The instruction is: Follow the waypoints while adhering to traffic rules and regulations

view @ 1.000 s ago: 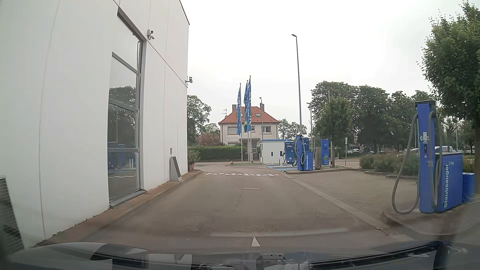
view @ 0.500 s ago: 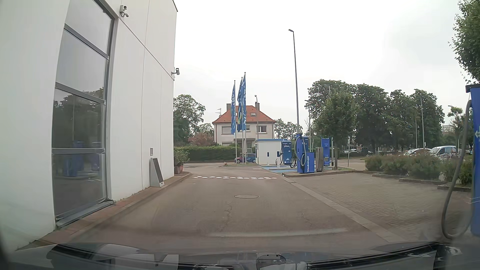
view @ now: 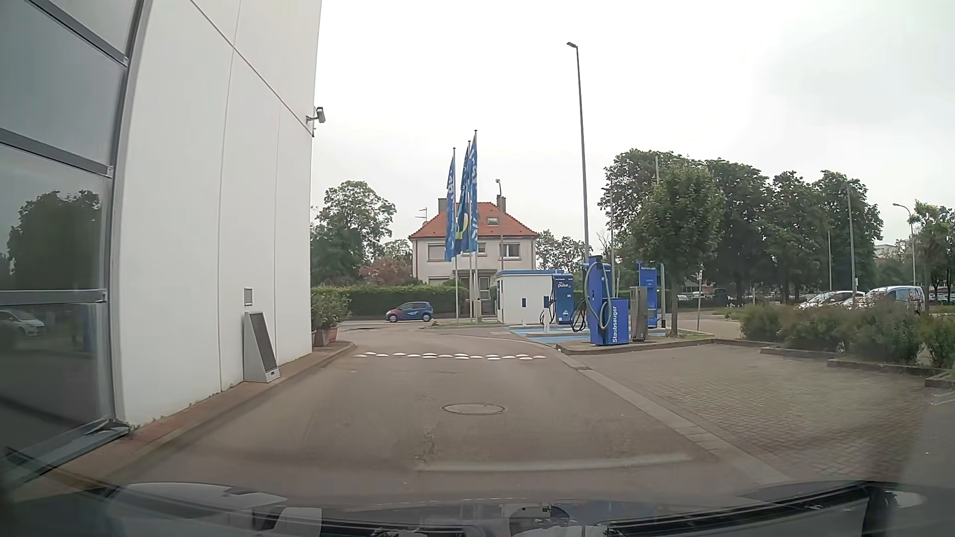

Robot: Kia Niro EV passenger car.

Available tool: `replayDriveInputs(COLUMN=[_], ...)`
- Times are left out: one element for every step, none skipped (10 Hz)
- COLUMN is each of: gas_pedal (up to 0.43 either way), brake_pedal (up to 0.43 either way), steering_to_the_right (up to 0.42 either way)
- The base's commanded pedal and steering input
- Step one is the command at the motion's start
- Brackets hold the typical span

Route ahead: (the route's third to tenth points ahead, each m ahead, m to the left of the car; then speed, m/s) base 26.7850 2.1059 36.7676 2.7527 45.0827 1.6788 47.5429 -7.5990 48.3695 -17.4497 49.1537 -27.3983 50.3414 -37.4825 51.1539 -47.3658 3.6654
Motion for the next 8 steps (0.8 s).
replayDriveInputs(gas_pedal=[0.008, 0.0, 0.0, 0.0, 0.0, 0.0, 0.0, 0.0], brake_pedal=[0.0, 0.0, 0.0, 0.0, 0.0, 0.0, 0.0, 0.0], steering_to_the_right=[0.021, 0.018, 0.012, 0.004, 0.0, -0.004, -0.01, -0.015])
